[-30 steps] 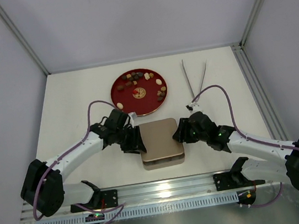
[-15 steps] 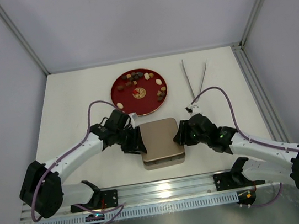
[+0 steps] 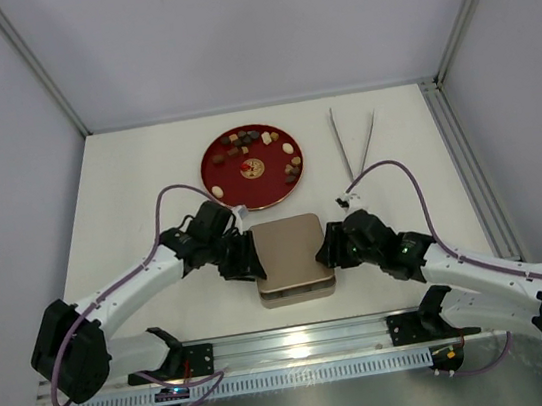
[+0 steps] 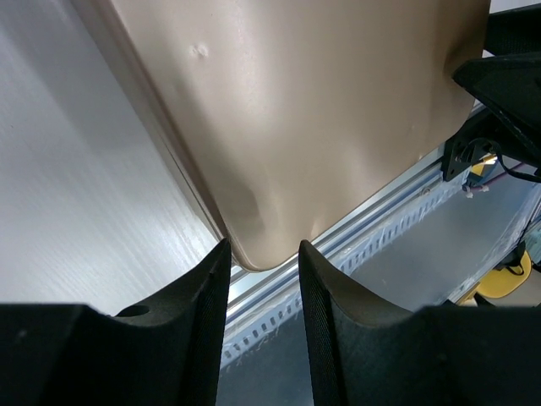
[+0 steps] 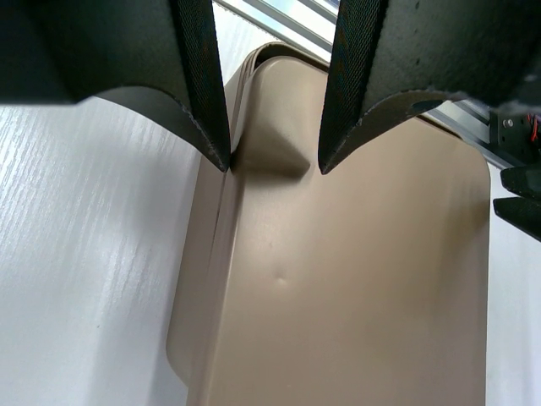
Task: Pack the chocolate
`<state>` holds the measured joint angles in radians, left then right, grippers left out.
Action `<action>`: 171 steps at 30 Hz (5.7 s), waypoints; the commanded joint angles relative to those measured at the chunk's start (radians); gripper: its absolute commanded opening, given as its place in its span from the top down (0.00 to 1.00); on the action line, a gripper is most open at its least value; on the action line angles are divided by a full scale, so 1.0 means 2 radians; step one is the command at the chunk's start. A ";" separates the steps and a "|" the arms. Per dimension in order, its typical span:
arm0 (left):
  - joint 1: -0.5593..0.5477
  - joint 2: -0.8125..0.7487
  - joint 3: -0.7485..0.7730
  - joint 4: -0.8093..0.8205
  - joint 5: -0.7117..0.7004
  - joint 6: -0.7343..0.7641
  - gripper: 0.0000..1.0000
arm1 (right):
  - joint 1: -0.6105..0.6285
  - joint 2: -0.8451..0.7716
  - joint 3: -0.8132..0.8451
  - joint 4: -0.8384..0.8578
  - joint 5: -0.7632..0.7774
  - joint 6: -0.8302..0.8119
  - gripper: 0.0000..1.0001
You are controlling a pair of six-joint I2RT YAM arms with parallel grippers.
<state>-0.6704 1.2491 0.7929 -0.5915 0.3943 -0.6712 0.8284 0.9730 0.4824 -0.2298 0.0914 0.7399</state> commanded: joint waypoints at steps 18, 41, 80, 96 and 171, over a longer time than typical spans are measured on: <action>-0.002 -0.062 -0.003 -0.004 0.031 -0.006 0.49 | 0.025 -0.059 0.027 -0.059 0.054 0.005 0.47; -0.267 -0.153 -0.141 0.168 -0.200 -0.211 0.85 | -0.125 0.376 0.439 -0.125 -0.178 -0.227 0.57; -0.290 -0.045 -0.137 0.204 -0.301 -0.249 1.00 | -0.081 0.432 0.409 -0.157 -0.157 -0.253 0.62; -0.212 -0.088 -0.139 0.147 -0.297 -0.207 1.00 | -0.080 0.362 0.327 -0.130 -0.152 -0.210 0.63; 0.029 -0.097 -0.043 0.026 -0.091 -0.052 0.63 | -0.055 0.270 0.217 -0.116 -0.040 -0.141 0.58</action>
<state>-0.6147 1.0470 0.7189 -0.5472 0.1589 -0.7811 0.7181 1.5528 0.8989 -0.4904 0.0284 0.4484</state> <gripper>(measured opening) 0.365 0.420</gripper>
